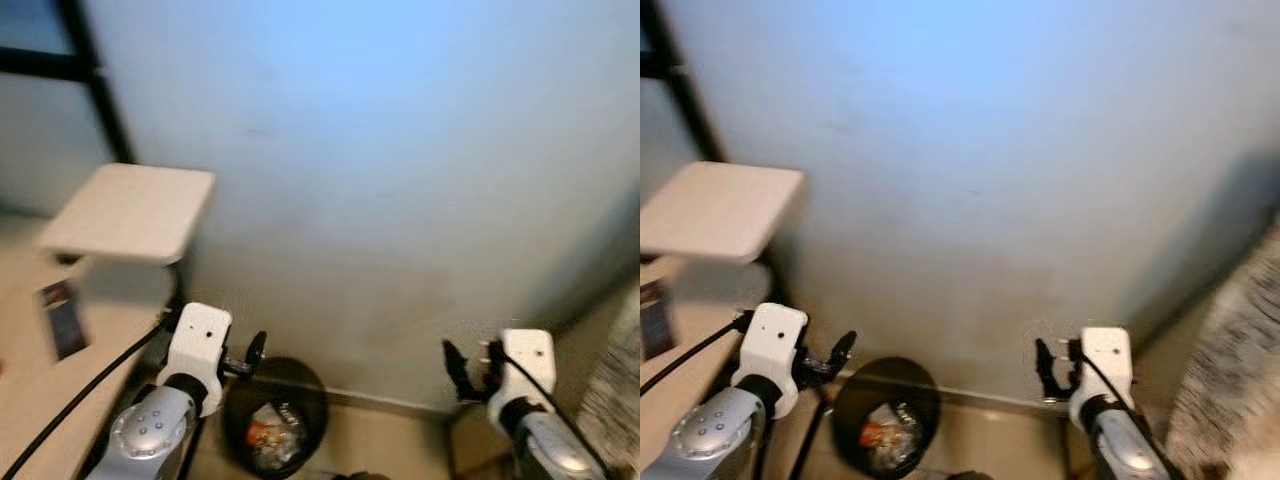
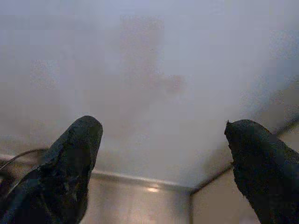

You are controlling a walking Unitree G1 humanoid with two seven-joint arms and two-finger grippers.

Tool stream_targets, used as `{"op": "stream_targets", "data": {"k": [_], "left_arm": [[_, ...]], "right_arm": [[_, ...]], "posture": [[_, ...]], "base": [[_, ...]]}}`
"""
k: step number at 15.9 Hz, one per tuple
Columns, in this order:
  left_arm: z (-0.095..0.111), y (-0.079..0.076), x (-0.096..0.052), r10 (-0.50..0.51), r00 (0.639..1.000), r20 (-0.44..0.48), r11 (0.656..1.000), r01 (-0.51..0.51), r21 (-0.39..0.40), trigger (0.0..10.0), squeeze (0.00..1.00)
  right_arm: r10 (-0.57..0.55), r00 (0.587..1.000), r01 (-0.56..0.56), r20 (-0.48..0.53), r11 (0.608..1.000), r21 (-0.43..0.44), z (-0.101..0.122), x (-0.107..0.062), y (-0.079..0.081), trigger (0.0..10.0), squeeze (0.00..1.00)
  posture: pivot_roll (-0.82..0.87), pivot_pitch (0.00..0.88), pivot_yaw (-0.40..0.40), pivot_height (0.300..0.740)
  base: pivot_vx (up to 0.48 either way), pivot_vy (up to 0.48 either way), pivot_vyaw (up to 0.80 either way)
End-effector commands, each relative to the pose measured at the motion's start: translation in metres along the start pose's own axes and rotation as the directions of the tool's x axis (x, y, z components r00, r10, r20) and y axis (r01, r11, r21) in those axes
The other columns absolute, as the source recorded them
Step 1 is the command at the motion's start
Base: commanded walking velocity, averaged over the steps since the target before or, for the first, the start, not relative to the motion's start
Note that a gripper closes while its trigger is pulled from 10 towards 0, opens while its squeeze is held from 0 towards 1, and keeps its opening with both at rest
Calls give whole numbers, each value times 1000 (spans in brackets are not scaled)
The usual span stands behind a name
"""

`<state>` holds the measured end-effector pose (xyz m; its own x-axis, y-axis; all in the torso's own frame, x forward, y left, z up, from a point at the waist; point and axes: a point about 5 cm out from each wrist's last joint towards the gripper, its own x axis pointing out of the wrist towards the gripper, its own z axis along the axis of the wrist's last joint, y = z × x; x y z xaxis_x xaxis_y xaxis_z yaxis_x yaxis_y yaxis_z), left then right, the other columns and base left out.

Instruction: Clean up the room

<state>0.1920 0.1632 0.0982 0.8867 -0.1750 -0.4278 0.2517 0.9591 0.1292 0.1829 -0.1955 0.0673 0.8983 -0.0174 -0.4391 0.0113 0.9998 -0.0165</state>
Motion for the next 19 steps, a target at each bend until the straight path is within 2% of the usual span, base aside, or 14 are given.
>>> {"op": "stream_targets", "data": {"k": [1,2,4,8,10,15,19], "left_arm": [[-2,4,-1,7,1000,-8,1000,-7,6,10000,0],[2,3,-1,0,1000,1,1000,0,9,10000,0],[7,1,-2,0,1000,13,1000,0,16,10000,0],[3,9,-2,34,999,1,999,-34,-27,10000,0],[8,13,0,39,999,18,999,-39,-10,10000,0],[14,18,7,24,999,24,1000,-24,17,10000,0],[14,20,7,39,999,23,999,-39,-9,10000,0]], "right_arm": [[-22,1000,22,-1,1000,12,1,-3,-4,10000,0],[-17,1000,17,-14,1000,21,0,-2,-3,10000,0],[-31,999,30,26,998,55,9,2,2,10000,0],[-16,1000,16,16,999,50,8,3,11,10000,0],[-4,1000,5,-1,999,49,5,5,14,10000,0],[-10,1000,11,-6,998,57,0,16,14,10000,0],[-21,1000,21,-9,999,40,-3,17,9,10000,0]], "posture": [[-97,0,-20,740],[-95,0,-19,740],[-99,0,-20,740],[-94,0,-19,740],[-91,0,-6,740],[-85,0,15,740],[-76,0,-7,740]], "base": [[0,0,-775],[0,0,-775],[0,0,-775],[0,0,-773],[0,0,-772],[0,0,-772],[0,0,-770]]}}
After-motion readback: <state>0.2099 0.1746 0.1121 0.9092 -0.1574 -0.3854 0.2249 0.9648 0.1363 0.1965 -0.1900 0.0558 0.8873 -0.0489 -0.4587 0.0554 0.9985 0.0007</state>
